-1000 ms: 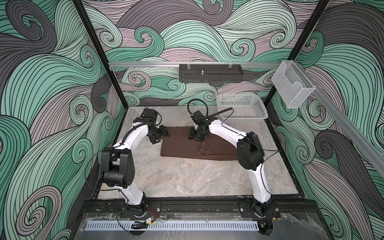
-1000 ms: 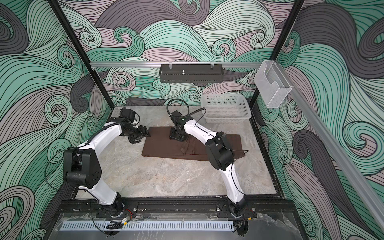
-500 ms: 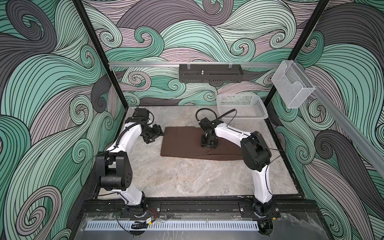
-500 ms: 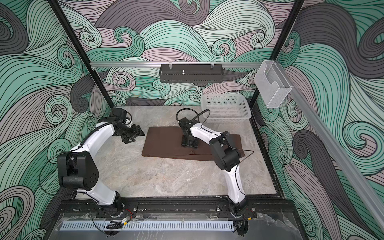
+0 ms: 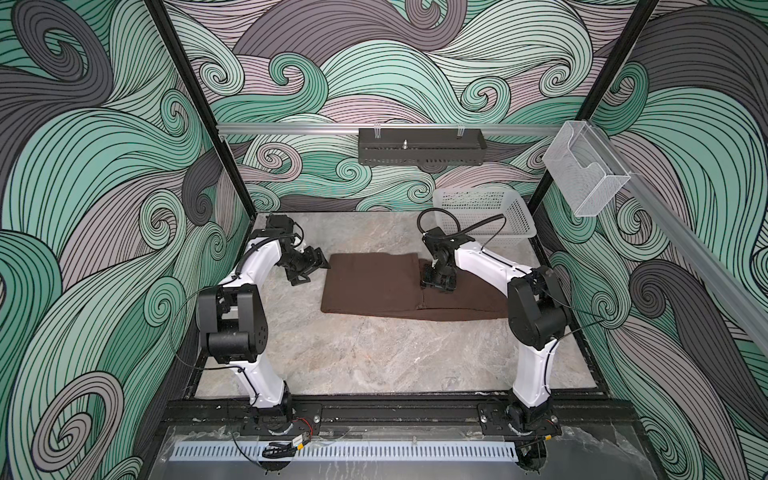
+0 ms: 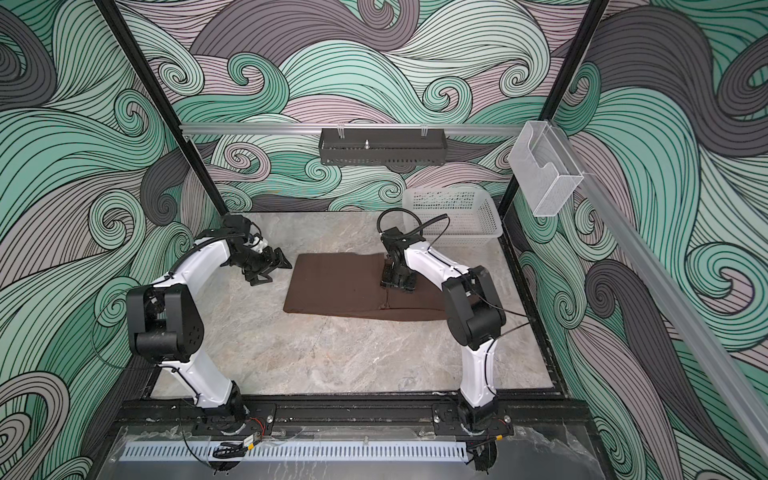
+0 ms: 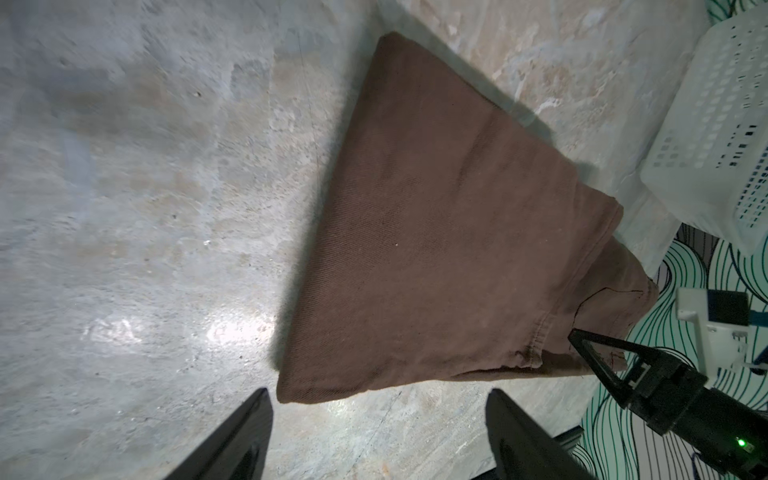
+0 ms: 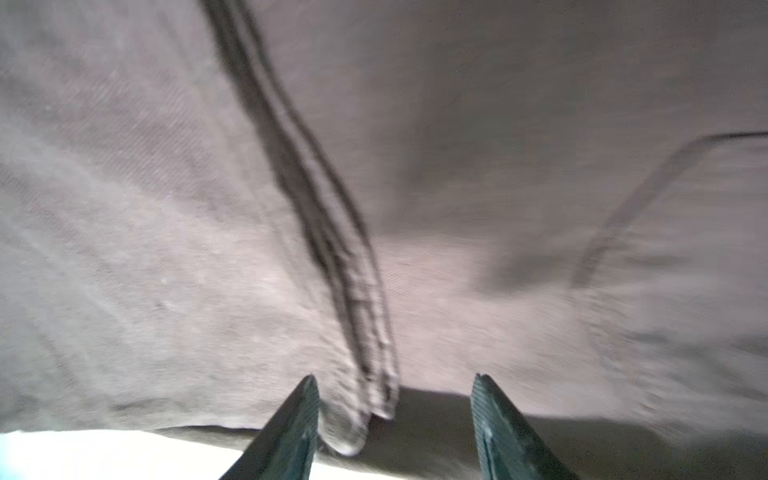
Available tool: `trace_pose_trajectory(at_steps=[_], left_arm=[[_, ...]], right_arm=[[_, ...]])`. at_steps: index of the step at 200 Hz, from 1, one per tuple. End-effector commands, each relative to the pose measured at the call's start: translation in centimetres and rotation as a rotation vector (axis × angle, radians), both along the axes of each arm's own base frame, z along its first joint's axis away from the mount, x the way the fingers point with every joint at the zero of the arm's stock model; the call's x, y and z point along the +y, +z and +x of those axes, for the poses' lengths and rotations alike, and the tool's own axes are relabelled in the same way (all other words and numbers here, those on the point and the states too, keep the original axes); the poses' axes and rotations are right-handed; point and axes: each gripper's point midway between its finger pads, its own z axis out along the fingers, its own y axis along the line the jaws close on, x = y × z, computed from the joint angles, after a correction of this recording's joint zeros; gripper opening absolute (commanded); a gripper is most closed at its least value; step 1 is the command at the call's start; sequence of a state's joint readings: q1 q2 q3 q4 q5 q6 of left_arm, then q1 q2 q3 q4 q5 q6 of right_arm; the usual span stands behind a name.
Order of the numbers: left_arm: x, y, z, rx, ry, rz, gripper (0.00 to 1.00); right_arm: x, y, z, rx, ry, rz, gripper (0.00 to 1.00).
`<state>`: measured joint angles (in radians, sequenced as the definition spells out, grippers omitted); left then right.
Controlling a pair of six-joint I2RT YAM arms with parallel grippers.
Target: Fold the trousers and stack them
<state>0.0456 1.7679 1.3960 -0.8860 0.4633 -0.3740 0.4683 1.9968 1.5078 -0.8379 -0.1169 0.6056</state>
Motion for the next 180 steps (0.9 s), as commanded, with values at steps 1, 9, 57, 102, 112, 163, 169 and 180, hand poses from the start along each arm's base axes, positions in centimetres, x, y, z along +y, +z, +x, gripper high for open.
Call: trace_pose_trajectory(at_steps=[1, 9, 57, 102, 112, 163, 169, 180], left_arm=[[-0.3, 0.2, -0.4, 0.008, -0.014, -0.045, 0.84], [-0.2, 0.0, -0.5, 0.013, -0.012, -0.045, 0.84], [0.9, 0.2, -0.7, 0.009, 0.007, -0.040, 0.84], [2.2, 0.7, -0.7, -0.003, 0.035, -0.038, 0.84], [2.5, 0.9, -0.6, -0.010, 0.044, -0.038, 0.84], [3.8, 1.3, -0.8, -0.020, 0.075, -0.041, 0.84], [3.9, 1.2, -0.7, -0.017, 0.076, -0.042, 0.84], [3.8, 1.0, -0.7, -0.011, 0.076, -0.046, 0.84]], right_arm=[[1.5, -1.0, -0.2, 0.046, 0.003, 0.066, 0.62], [1.6, -1.5, -0.3, 0.058, -0.001, 0.075, 0.63], [2.8, -3.1, -1.4, 0.104, -0.011, 0.134, 0.51], [3.3, -1.7, -1.5, 0.082, -0.014, 0.149, 0.11], [3.3, -1.1, -1.4, 0.072, -0.017, 0.154, 0.06], [2.9, 2.2, -2.1, 0.033, -0.041, 0.168, 0.00], [2.9, 2.3, -2.3, 0.039, -0.045, 0.173, 0.00], [2.9, 2.4, -2.6, 0.044, -0.052, 0.180, 0.00]])
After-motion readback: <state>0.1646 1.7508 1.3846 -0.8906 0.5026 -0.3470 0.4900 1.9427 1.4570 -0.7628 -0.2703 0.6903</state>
